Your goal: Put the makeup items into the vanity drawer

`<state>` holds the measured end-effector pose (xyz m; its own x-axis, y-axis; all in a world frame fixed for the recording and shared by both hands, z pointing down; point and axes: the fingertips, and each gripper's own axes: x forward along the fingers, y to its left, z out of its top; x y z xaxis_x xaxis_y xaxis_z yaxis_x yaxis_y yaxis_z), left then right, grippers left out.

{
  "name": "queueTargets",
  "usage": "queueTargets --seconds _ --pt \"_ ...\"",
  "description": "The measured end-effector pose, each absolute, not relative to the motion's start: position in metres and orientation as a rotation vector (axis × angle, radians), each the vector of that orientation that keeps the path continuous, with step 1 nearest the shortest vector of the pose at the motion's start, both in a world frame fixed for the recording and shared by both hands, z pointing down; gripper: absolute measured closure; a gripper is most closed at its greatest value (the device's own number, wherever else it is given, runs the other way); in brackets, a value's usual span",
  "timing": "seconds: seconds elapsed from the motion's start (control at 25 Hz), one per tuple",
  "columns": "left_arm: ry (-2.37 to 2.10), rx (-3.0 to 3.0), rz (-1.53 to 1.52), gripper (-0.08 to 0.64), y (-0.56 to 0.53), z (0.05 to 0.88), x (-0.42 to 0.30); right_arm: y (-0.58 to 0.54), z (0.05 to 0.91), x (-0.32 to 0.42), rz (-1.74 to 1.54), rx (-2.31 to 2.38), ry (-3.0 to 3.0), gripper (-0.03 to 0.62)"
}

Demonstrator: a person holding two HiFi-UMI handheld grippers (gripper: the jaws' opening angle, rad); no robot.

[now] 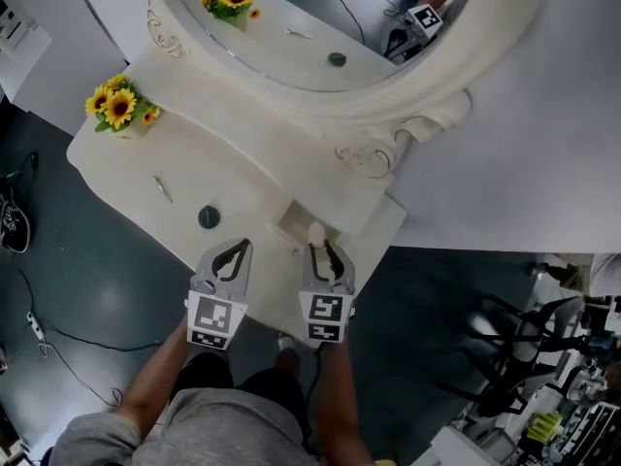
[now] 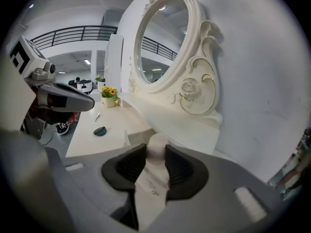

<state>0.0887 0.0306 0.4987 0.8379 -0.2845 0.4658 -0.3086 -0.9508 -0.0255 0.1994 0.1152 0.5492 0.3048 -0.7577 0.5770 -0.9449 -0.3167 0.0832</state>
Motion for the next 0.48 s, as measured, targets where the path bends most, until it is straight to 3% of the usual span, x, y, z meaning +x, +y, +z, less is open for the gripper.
queueTargets --seconds 0.48 --pt "-0.462 2.95 0.761 0.549 0.0364 0.5085 0.0879 0.1206 0.5539 0.2054 0.638 2.223 -1.49 0.433"
